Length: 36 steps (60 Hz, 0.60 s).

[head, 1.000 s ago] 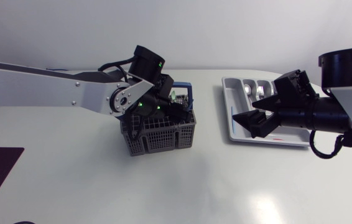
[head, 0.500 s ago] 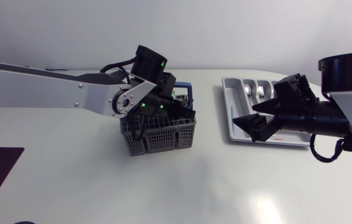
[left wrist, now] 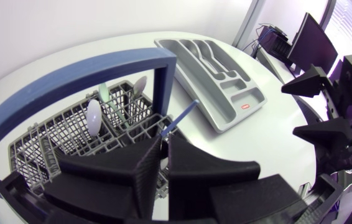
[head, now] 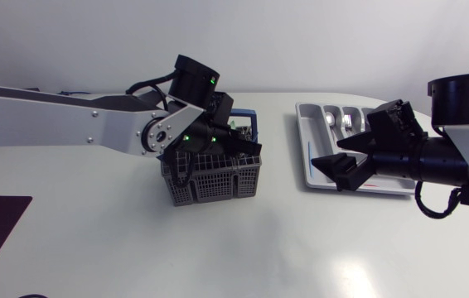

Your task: Unload the cutlery basket into the drawer organizer.

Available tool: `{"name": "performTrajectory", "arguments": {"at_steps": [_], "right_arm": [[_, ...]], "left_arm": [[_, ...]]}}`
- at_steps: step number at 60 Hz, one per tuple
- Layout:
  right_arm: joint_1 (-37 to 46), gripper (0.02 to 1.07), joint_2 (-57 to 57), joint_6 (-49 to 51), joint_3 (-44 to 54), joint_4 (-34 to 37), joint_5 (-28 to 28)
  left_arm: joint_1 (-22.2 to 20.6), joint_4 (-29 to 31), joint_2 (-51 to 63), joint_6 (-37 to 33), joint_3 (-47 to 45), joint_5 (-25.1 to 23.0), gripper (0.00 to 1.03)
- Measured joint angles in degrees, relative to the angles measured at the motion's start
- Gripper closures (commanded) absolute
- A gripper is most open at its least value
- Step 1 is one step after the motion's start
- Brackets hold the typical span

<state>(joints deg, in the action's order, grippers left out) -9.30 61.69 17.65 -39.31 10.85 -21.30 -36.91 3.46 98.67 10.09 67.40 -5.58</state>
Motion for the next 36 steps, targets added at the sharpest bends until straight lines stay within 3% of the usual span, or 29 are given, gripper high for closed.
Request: {"name": "performTrajectory", "arguments": {"at_steps": [36], "right_arm": [[-3.0, 0.09, -6.7, 3.5, 5.7, -6.4, -3.0]], "left_arm": [[0.2, 3.6, -16.1, -2.2, -4.8, -4.3, 0.84]]}}
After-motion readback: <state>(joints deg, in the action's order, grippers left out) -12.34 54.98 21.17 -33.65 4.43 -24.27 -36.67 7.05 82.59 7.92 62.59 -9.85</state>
